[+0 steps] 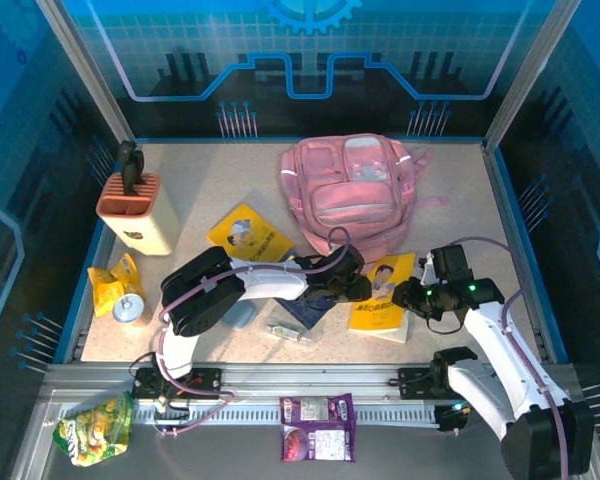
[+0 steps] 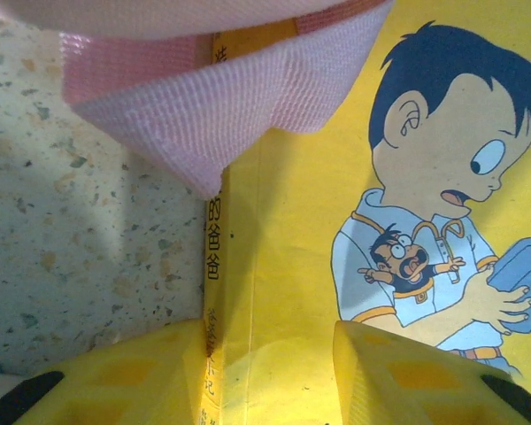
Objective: Pack books, pencil case, and school supplies into a backpack
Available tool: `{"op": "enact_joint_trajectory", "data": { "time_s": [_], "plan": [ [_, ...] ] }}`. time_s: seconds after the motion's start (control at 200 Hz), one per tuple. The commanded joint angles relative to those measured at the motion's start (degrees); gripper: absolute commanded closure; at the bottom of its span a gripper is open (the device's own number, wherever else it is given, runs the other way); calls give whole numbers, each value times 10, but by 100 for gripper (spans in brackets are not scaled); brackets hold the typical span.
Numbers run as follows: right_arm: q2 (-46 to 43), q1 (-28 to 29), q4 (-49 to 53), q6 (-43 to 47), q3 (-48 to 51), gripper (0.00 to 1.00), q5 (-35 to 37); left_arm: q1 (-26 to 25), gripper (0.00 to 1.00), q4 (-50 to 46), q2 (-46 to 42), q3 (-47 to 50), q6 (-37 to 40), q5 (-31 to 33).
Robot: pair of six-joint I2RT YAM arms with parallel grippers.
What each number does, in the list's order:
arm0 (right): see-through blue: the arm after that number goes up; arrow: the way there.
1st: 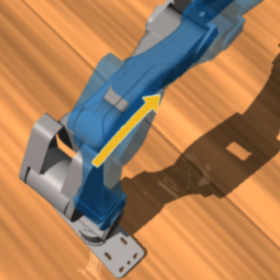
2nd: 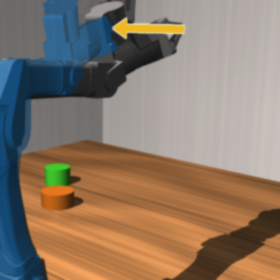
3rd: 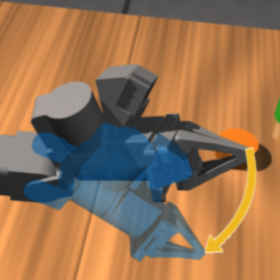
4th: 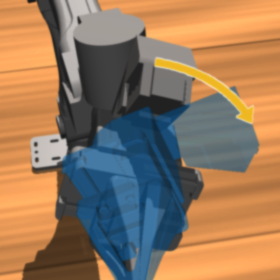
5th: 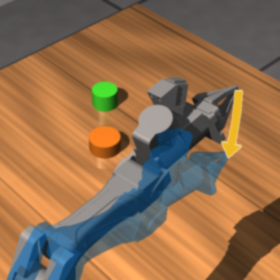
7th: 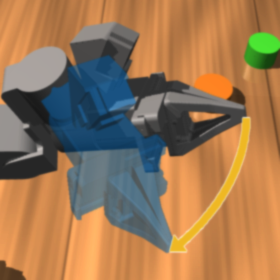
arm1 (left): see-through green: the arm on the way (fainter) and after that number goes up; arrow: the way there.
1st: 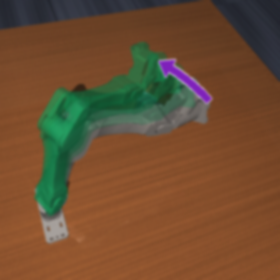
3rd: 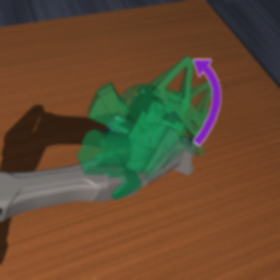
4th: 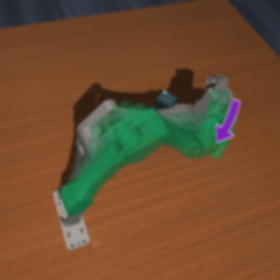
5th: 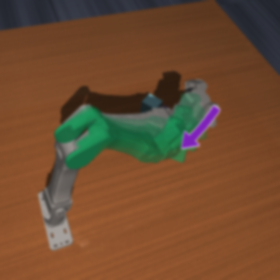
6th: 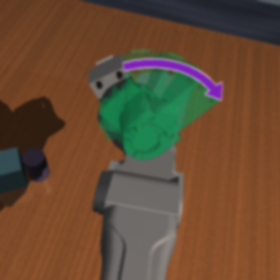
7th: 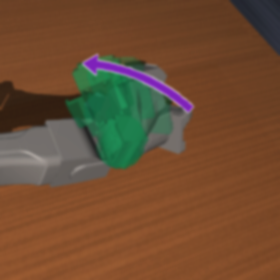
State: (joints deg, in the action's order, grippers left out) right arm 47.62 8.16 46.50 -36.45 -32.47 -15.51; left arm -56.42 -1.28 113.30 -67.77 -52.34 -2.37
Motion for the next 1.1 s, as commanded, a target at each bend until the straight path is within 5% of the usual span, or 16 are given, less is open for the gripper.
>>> {"op": "enact_joint_trajectory", "data": {
  "time_s": [0.0,0.365,0.675,1.091],
  "plan": [
    [4,-8,0,1,-6,71,-25,-6,58,-13,14,-12,13,-11],
    [-4,-26,-22,-8,7,100,-50,-6,53,-13,0,-18,21,-14],
    [-54,-42,-12,-24,-16,100,-46,1,40,3,-70,12,11,-27],
    [-97,-52,-8,-44,-88,100,-117,33,24,141,-196,144,-103,-69]
  ]
}}
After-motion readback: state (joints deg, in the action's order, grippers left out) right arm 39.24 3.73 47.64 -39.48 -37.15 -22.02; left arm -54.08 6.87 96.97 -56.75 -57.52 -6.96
